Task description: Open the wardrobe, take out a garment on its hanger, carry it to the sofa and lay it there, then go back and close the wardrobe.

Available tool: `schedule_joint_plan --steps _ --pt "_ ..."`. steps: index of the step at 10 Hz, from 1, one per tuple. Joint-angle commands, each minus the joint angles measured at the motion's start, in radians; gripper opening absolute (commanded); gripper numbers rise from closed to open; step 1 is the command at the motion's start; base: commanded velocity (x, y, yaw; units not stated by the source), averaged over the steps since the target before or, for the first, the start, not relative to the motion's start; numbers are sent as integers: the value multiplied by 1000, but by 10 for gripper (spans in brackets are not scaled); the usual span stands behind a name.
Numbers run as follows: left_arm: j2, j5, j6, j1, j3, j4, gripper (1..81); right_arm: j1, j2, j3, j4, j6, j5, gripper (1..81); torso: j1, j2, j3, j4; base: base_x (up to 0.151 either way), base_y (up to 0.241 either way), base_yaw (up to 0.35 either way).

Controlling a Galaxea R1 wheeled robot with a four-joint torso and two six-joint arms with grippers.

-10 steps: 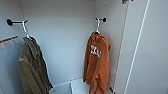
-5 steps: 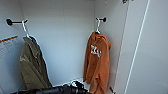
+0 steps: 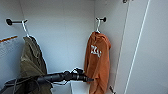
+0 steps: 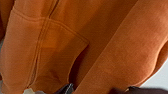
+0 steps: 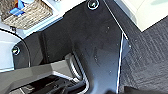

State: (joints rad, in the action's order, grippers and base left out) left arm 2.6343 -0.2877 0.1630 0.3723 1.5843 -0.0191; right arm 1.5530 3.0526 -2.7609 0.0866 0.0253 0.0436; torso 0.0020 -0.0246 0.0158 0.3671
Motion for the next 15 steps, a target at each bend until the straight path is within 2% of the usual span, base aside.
schedule_joint_plan --steps 1,3,7,12,14,15 --pt "-12 -10 46 -270 -21 48 811 -49 1 -2 13 -1 -56 811 0 0 0 0 0 0 0" --pt "-9 -28 50 -344 -13 68 811 -46 1 -3 13 -1 -56 811 0 0 0 0 0 0 0" --pt "41 -27 138 -474 102 77 811 -46 5 -3 13 -1 -56 811 0 0 0 0 0 0 0" --pt "61 -7 320 -649 135 81 811 -44 11 -3 13 -1 -56 811 1 0 0 0 0 0 0" --pt "63 48 455 -698 166 82 811 -41 11 -3 13 -1 -54 811 1 0 0 0 0 0 0" --pt "69 54 505 -712 180 82 811 -40 11 -3 13 -1 -56 811 1 0 0 0 0 0 0"
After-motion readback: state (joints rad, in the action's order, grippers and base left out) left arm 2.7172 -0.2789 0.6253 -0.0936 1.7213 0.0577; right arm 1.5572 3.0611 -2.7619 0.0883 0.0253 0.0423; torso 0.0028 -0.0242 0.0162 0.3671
